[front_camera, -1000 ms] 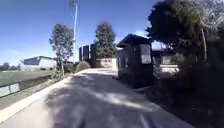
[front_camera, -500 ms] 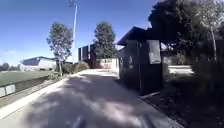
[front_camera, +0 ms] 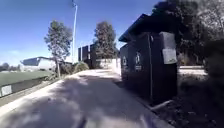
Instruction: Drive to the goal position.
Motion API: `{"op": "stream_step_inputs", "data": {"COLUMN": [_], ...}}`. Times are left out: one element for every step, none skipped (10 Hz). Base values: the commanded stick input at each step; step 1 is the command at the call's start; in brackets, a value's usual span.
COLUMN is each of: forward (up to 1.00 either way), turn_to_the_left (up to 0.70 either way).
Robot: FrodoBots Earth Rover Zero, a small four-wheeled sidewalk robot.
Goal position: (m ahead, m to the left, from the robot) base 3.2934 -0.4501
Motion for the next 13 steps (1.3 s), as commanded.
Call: {"op": "stream_step_inputs", "data": {"forward": [1.0, 1.0, 1.0, 1.0, 1.0, 1.0, 1.0, 1.0, 1.0, 1.0, 1.0, 1.0, 1.0], "turn_to_the_left": [0.26, 0.4, 0.25, 0.0, 0.0, 0.0, 0.0, 0.0, 0.0, 0.13, 0.4, 0.4, 0.4]}}
